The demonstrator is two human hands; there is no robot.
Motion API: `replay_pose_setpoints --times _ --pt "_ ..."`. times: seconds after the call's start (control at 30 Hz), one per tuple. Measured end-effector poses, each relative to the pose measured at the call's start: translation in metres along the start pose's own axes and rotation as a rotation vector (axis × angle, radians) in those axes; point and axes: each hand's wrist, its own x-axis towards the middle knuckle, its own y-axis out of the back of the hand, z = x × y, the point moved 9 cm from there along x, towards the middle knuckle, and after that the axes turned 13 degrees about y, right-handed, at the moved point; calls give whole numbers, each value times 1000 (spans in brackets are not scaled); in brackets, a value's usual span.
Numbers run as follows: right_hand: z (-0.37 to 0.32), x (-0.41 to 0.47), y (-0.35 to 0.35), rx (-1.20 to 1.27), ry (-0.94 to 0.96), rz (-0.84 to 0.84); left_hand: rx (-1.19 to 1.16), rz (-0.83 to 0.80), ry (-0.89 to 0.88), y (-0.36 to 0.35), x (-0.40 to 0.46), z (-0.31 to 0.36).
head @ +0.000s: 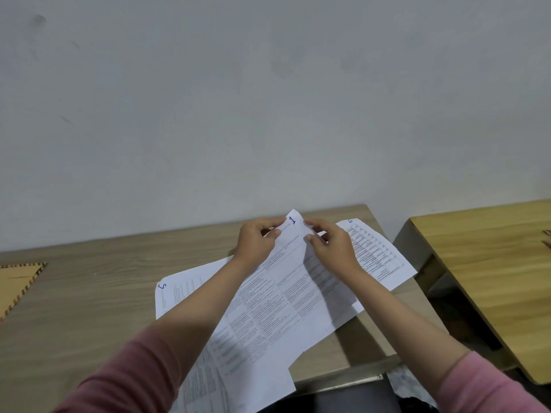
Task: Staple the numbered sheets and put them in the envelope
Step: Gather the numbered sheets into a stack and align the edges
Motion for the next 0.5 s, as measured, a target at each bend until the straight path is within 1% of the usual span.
replay_pose_setpoints --times 0.23,0.4,0.5 --pt "3 2 3 4 -3 2 -40 40 34 2 3 -2" --pt "-5 -1 4 -29 36 -50 -125 74 110 9 5 -7" --pt "-8 -2 5 -53 55 -60 -124 74 105 10 4 -3"
